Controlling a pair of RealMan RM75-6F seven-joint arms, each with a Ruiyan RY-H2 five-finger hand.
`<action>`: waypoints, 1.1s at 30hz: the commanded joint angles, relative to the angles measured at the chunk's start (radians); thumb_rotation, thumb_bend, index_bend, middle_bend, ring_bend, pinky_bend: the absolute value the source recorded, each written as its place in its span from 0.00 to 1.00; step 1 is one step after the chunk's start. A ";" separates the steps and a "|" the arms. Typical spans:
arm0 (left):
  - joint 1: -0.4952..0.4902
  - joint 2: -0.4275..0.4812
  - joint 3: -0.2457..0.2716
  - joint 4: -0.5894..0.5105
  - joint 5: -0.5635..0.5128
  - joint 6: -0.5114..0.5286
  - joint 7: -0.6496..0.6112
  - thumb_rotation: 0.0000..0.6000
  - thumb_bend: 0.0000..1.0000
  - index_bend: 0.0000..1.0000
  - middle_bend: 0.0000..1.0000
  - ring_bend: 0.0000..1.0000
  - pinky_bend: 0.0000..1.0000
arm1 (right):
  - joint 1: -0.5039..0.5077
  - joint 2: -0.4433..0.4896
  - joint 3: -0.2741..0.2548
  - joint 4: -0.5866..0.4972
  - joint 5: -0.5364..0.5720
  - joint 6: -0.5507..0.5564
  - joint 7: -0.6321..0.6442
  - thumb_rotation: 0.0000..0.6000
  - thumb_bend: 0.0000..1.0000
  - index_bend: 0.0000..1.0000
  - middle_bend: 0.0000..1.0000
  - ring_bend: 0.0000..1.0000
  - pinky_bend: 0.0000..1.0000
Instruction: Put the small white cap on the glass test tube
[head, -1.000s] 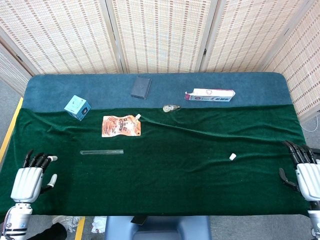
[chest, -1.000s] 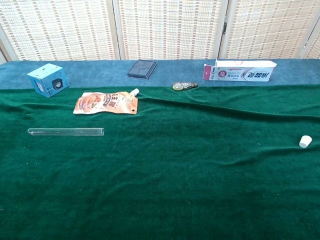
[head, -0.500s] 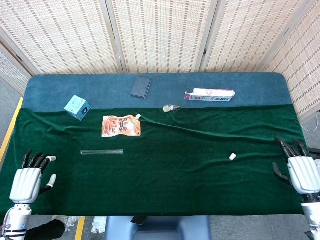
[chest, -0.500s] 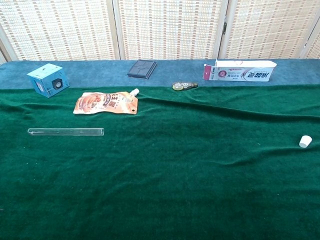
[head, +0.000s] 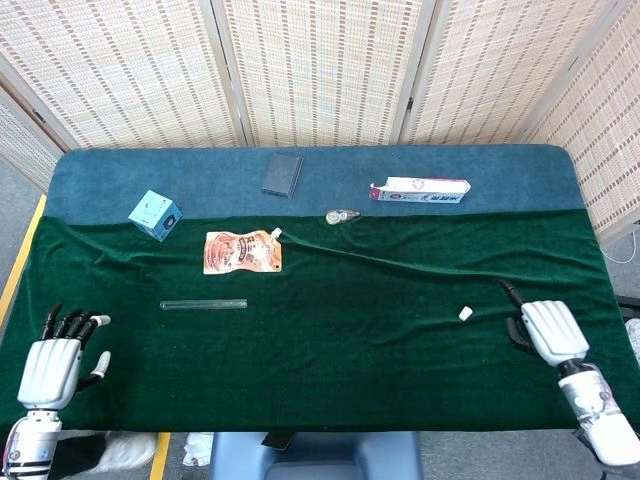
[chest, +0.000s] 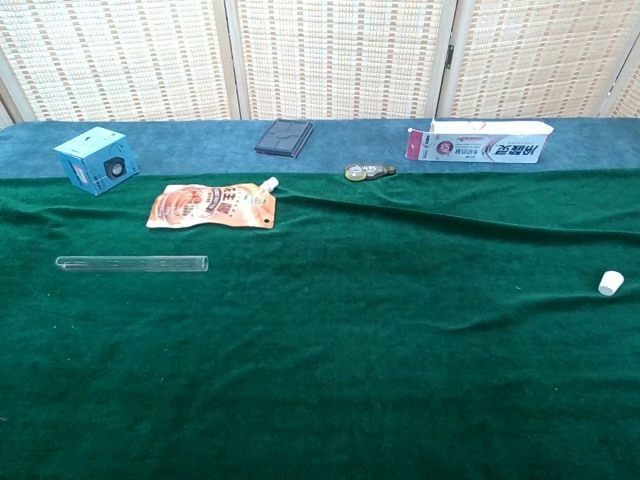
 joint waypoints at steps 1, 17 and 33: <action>0.000 0.000 0.001 0.000 -0.001 -0.001 0.001 1.00 0.41 0.31 0.28 0.18 0.00 | 0.060 -0.046 -0.013 0.052 0.096 -0.134 -0.010 1.00 0.74 0.12 0.90 1.00 1.00; -0.001 -0.004 0.006 -0.005 0.001 -0.008 0.007 1.00 0.41 0.31 0.28 0.18 0.00 | 0.133 -0.133 -0.034 0.172 0.175 -0.305 0.019 1.00 0.77 0.15 0.92 1.00 1.00; 0.001 -0.009 0.010 0.000 0.000 -0.009 0.008 1.00 0.41 0.31 0.28 0.18 0.00 | 0.143 -0.146 -0.060 0.163 0.129 -0.290 0.036 1.00 0.77 0.15 0.92 1.00 1.00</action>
